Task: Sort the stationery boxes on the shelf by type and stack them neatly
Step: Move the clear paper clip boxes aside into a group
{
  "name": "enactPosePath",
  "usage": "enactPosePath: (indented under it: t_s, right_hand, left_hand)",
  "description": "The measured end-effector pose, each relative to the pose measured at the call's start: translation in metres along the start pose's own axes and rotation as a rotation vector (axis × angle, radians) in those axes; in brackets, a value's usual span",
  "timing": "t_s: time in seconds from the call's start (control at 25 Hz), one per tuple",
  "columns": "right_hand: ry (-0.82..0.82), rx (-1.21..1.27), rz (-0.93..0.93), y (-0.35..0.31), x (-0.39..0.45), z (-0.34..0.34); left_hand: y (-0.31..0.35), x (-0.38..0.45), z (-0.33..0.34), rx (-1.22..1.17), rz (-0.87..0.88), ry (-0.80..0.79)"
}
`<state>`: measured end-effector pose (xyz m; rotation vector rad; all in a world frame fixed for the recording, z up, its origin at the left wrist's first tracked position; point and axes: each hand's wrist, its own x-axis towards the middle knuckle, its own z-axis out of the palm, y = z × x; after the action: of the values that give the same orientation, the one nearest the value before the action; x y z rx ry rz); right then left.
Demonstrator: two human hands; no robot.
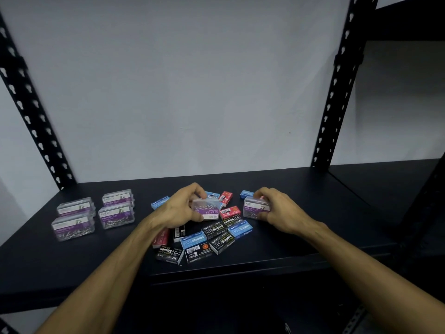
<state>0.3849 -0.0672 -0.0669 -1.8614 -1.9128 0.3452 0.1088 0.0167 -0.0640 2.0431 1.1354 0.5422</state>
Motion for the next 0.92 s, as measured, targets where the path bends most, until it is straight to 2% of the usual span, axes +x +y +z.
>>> enactPosePath:
  t_s: [0.2,0.4,0.72,0.92]
  right_hand:
    - [-0.004,0.024,-0.003,-0.001,0.001,0.000]
    - [-0.009,0.034,0.016,-0.002,0.001,0.001]
    - [0.005,0.038,0.020,-0.003,-0.001,0.001]
    - [0.004,0.040,0.025,-0.003,-0.001,0.002]
  left_hand:
    - [0.007,0.006,-0.005,0.009,0.039,0.049]
    - [0.014,0.008,-0.001,0.212,0.061,0.032]
    - [0.010,0.008,0.006,0.068,0.100,0.168]
    - [0.009,0.011,0.001,0.188,0.113,0.073]
